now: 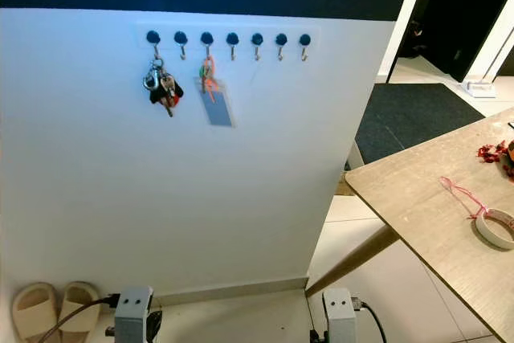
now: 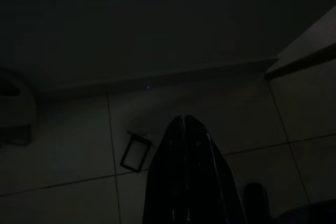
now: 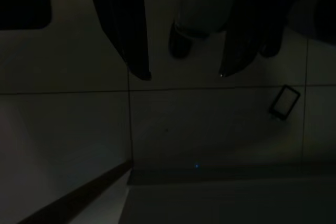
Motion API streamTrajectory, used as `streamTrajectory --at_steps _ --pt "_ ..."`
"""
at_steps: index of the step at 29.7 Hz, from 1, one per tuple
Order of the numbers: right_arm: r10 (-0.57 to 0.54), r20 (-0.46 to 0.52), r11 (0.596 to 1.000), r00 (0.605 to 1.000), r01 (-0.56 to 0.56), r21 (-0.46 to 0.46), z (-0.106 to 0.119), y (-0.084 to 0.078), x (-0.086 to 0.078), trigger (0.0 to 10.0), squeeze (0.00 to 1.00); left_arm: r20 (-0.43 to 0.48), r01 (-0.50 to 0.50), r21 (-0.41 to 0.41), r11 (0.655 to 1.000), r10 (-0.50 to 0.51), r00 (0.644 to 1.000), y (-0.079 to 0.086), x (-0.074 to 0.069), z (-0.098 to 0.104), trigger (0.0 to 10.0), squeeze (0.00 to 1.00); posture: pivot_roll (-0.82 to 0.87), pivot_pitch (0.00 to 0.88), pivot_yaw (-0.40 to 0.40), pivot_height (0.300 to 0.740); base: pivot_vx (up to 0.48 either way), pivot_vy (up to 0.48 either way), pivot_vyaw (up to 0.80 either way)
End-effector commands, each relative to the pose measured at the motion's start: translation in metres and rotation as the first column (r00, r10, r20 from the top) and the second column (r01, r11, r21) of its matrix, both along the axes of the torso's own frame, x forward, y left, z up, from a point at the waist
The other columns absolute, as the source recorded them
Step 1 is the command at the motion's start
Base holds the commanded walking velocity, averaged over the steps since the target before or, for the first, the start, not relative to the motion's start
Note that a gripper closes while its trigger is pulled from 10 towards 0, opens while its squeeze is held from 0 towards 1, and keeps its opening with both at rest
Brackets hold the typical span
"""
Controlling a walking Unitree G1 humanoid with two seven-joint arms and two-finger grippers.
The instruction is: Hang keys on a hook
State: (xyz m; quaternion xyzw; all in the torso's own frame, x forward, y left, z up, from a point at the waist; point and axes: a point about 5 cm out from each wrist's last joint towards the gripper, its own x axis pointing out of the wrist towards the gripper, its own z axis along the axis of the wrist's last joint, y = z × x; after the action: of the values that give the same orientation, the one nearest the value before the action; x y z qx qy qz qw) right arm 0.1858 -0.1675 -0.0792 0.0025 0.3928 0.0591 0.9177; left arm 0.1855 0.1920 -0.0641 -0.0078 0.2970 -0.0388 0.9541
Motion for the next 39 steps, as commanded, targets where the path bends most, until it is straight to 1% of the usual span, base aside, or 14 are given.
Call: streamTrajectory --at_steps 1,12,17,39 --pt "0.012 -0.019 1.000 1.000 -0.012 -0.008 -0.0022 -0.0005 -0.0042 10.0 0.00 0.006 0.009 -0.021 1.000 -0.009 1.000 -0.0063 0.0028 0.0009 10.0 0.00 0.06 0.007 -0.047 0.740 0.000 0.000 0.00" --pt "0.025 -0.033 0.999 0.999 -0.026 -0.022 -0.0037 -0.0024 -0.0070 10.0 0.00 -0.015 0.018 -0.020 1.000 -0.018 1.000 -0.0063 -0.0010 -0.0016 10.0 0.00 0.05 0.007 -0.035 0.740 0.000 0.000 0.00" --pt "0.022 -0.036 0.999 0.999 -0.023 -0.022 -0.0044 -0.0021 -0.0086 10.0 0.00 -0.015 0.016 -0.019 1.000 -0.016 1.000 -0.0038 0.0000 -0.0009 10.0 0.00 0.06 0.010 -0.039 0.740 0.000 0.000 0.00" --pt "0.024 -0.036 0.999 0.999 -0.025 -0.026 -0.0039 -0.0033 -0.0076 10.0 0.00 -0.025 0.001 -0.020 1.000 -0.002 1.000 -0.0021 -0.0014 -0.0019 10.0 0.00 0.06 0.018 -0.041 0.740 -0.261 0.000 0.00"
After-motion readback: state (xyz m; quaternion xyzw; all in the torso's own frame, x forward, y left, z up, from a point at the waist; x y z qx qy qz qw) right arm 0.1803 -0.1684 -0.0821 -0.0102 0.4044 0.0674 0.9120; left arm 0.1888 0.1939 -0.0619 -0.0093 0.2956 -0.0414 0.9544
